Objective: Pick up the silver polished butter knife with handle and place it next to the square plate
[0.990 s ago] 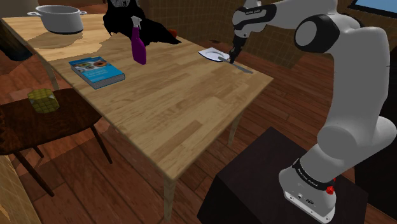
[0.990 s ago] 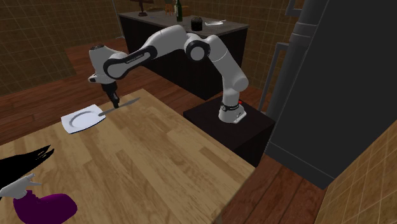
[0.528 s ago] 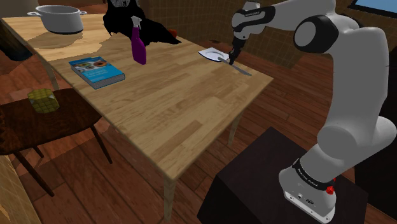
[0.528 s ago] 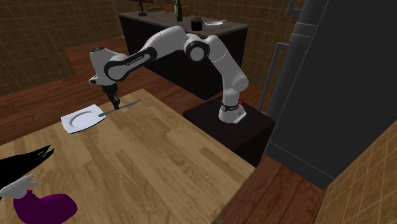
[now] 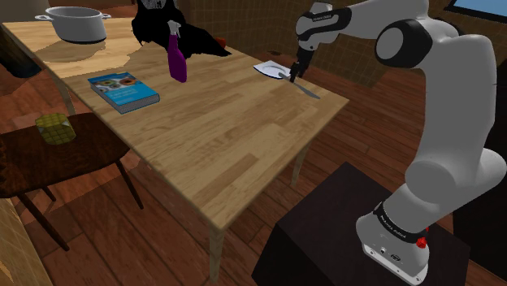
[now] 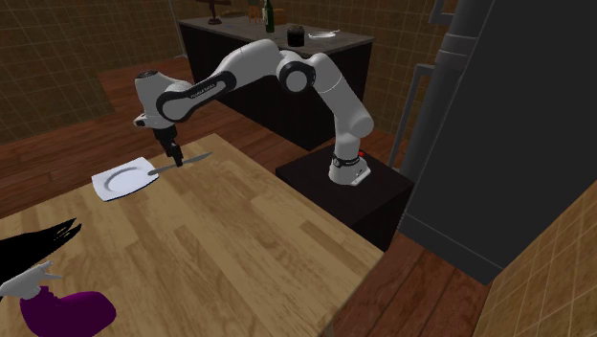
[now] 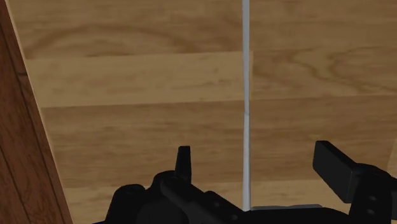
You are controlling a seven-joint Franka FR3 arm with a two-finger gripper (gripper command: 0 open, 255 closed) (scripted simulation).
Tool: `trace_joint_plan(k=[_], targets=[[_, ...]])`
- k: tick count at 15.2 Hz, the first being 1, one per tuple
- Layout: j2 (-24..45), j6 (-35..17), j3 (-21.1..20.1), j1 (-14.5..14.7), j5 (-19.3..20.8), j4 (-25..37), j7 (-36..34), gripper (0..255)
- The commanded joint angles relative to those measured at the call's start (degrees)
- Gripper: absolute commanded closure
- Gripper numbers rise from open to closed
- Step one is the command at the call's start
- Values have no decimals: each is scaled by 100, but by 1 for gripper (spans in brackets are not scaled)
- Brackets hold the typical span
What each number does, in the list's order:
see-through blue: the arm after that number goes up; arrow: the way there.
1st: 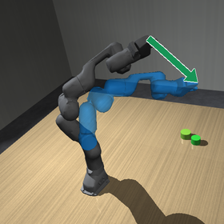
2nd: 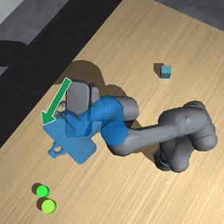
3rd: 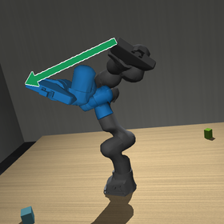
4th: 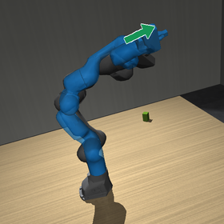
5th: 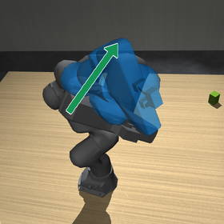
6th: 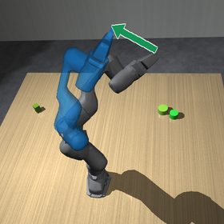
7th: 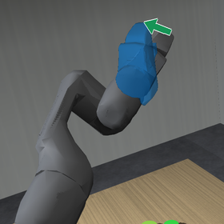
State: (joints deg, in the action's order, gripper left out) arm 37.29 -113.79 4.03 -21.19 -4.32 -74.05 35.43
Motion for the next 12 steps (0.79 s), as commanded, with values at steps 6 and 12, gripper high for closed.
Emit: trace_joint_plan(k=[6, 12], targets=[[-188, 610, 13, -13, 19, 422, -17, 0], [-187, 611, 13, -14, 19, 425, -17, 0]])
